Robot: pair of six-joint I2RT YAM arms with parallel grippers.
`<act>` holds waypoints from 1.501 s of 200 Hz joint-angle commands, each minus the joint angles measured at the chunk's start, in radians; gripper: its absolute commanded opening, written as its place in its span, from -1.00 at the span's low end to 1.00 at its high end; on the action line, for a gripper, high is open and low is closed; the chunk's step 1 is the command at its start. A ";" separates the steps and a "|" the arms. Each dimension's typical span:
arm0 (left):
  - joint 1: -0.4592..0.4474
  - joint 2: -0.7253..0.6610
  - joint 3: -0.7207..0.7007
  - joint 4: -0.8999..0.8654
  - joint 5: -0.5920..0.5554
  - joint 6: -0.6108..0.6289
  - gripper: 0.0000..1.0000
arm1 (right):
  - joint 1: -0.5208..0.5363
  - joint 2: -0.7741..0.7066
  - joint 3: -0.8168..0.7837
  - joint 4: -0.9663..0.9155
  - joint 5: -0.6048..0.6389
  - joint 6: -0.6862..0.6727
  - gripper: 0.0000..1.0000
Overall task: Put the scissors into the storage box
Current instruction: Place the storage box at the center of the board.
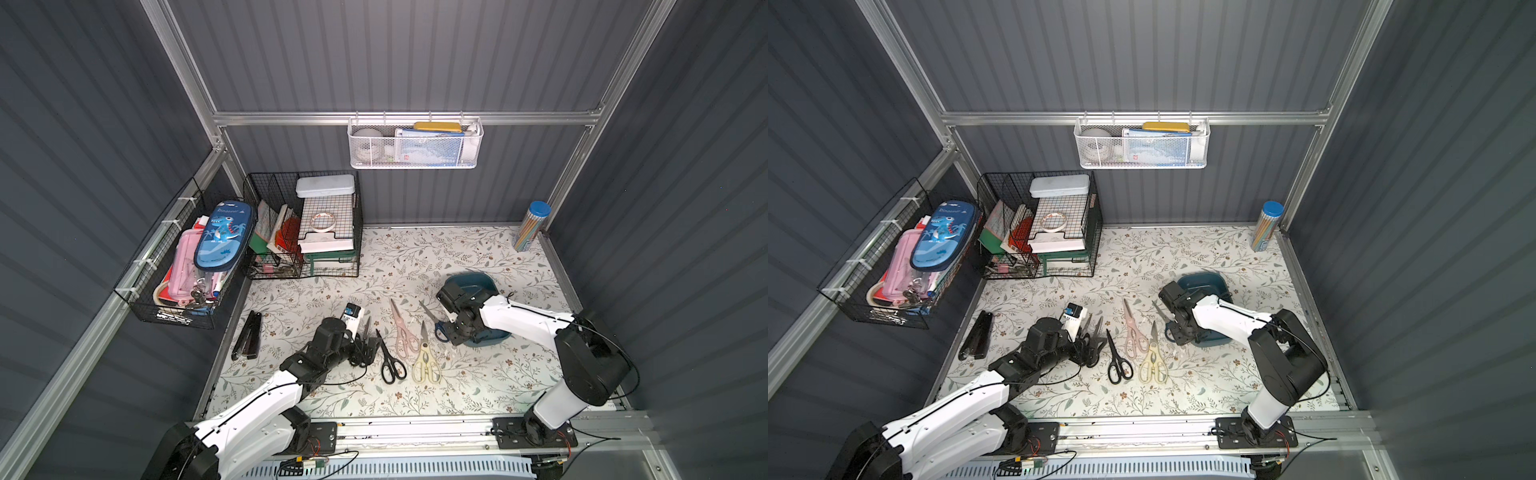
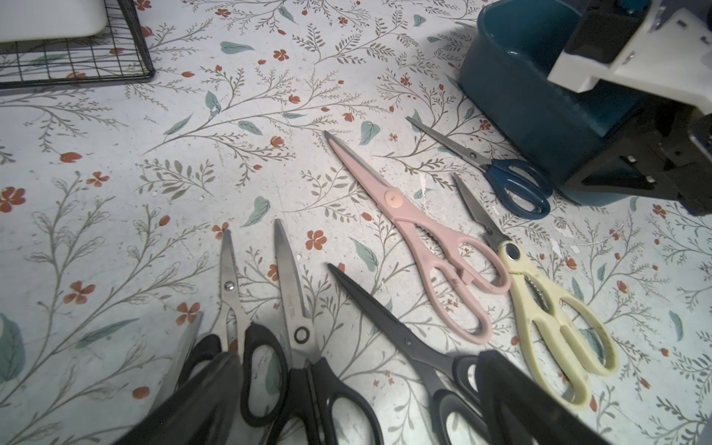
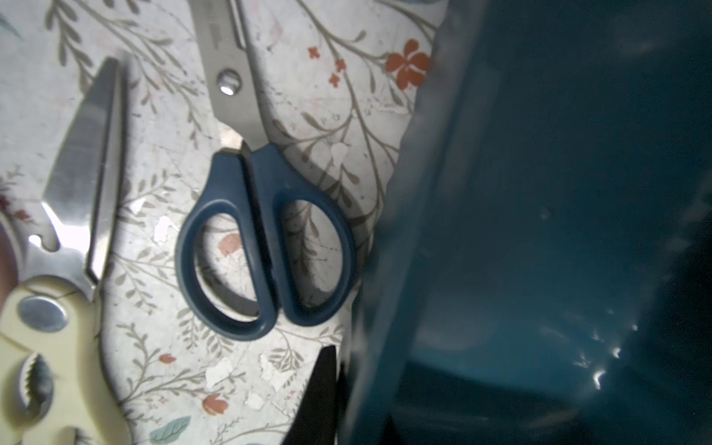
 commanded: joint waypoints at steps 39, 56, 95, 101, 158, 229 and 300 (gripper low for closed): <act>-0.006 -0.011 0.011 0.004 -0.012 0.015 0.99 | 0.031 0.061 0.032 -0.065 -0.136 0.179 -1.00; -0.006 -0.016 0.010 0.001 -0.007 0.016 0.99 | 0.031 0.060 0.036 -0.073 -0.103 0.181 -1.00; -0.006 -0.026 0.009 0.001 -0.008 0.016 0.99 | 0.019 0.041 0.037 -0.129 -0.028 0.163 -1.00; -0.006 -0.025 0.008 0.001 -0.006 0.016 0.99 | 0.015 0.034 0.030 -0.127 -0.029 0.155 -1.00; -0.006 -0.027 0.006 0.005 -0.013 0.016 0.99 | 0.015 0.002 0.020 -0.102 -0.078 0.102 -0.73; -0.006 -0.020 0.009 0.005 -0.005 0.019 0.99 | 0.015 -0.053 0.128 -0.238 0.052 0.148 -0.02; -0.012 -0.074 -0.042 0.081 0.141 0.103 0.99 | 0.030 -0.115 0.244 -0.175 -0.168 0.100 -0.01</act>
